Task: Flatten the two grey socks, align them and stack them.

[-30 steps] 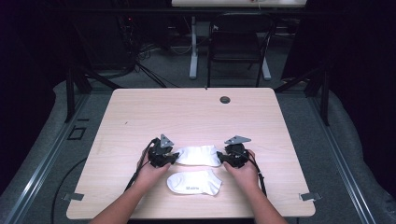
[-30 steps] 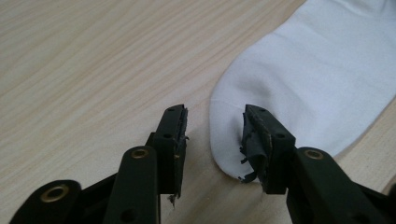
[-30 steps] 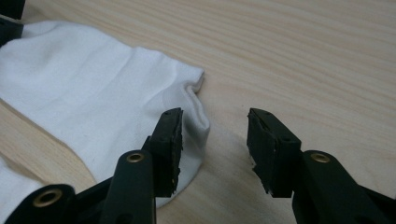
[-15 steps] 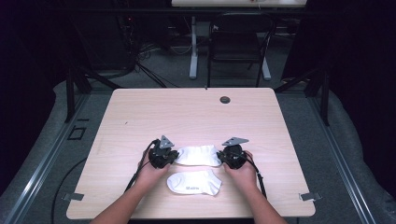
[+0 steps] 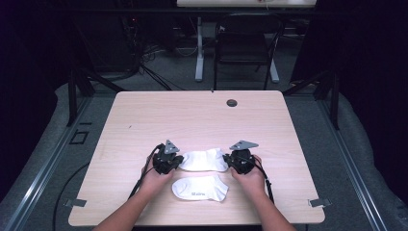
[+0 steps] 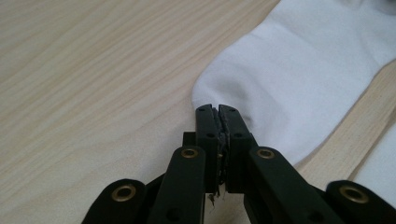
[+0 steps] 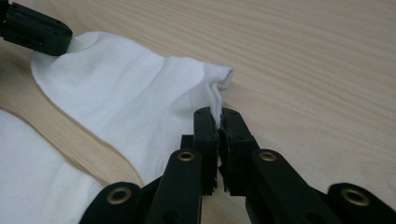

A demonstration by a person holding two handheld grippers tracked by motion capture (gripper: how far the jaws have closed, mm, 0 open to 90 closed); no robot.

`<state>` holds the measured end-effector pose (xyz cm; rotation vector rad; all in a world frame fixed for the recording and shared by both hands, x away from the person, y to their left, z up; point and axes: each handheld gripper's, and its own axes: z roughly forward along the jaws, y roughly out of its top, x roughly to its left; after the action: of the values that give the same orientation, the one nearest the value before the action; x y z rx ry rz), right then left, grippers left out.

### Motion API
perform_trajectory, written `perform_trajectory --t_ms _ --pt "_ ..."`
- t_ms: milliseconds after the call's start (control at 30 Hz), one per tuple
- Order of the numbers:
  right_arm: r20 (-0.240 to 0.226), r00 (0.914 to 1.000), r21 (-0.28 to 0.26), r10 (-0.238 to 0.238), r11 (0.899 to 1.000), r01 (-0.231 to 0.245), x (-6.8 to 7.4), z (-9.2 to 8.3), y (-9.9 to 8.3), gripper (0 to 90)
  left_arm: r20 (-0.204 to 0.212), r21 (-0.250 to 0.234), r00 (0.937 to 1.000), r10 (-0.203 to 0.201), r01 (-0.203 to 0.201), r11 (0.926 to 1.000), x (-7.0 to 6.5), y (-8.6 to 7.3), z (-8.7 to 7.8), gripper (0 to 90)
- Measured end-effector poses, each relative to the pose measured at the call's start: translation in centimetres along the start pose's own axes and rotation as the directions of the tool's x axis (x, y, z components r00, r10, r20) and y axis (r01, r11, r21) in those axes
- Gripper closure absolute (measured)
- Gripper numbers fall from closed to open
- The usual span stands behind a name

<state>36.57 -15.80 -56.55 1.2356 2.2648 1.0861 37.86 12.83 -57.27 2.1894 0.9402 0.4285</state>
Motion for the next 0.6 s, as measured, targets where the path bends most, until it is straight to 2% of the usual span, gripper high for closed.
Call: perform_trajectory --t_ms 233,433,600 --pt "-0.015 0.9998 -0.029 -0.016 0.999 0.016 0.9 -0.9 0.8 86.4 -0.002 -0.024 1.0 -0.007 0.006 0.9997 0.0 0.4 -1.2 87.6" --pt "-0.028 0.9991 -0.034 -0.032 0.999 0.031 1.4 -1.8 1.4 86.3 0.006 -0.034 0.9997 -0.022 0.023 0.9992 0.1 0.5 -2.5 87.5" --pt "-0.032 0.9989 -0.033 -0.035 0.999 0.034 1.8 -2.2 1.5 86.4 0.02 -0.039 0.9998 -0.005 0.006 0.9992 -0.4 0.5 -3.5 87.5"
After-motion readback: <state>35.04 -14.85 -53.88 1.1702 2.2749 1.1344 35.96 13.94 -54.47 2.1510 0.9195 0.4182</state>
